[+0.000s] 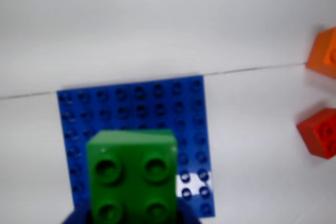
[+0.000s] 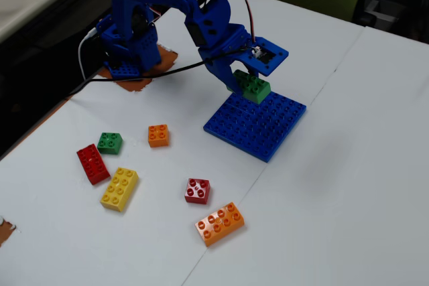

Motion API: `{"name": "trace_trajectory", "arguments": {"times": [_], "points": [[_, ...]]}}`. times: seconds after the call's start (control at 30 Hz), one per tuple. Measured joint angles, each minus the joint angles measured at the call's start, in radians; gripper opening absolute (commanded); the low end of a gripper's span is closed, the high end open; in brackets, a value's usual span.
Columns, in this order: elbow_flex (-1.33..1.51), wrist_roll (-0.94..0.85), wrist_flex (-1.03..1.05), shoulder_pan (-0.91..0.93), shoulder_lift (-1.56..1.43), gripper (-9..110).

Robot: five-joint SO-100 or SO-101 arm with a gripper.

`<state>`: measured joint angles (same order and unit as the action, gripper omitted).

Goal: Pick up the 2x4 green block and go up the 8x8 blue block.

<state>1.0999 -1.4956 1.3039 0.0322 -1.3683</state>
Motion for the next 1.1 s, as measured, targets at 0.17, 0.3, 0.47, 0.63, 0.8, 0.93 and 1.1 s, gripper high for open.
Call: {"name": "trace_trajectory", "arguments": {"times": [0.17,0.3,0.47,0.63,0.8,0.93,1.1], "points": [[0.0,0.0,0.0,0.0,0.006,0],[0.0,-0.002,-0.003,0.0,0.014,0],[0.0,0.0,-0.009,-0.005,0.015,0],[0.0,0.002,-0.015,-0.005,0.017,0],[-0.002,0.002,-0.017,-0.005,0.017,0],[-0.002,0.006,-0.017,-0.005,0.017,0],[-0.002,0.006,-0.017,-0.005,0.017,0]]}}
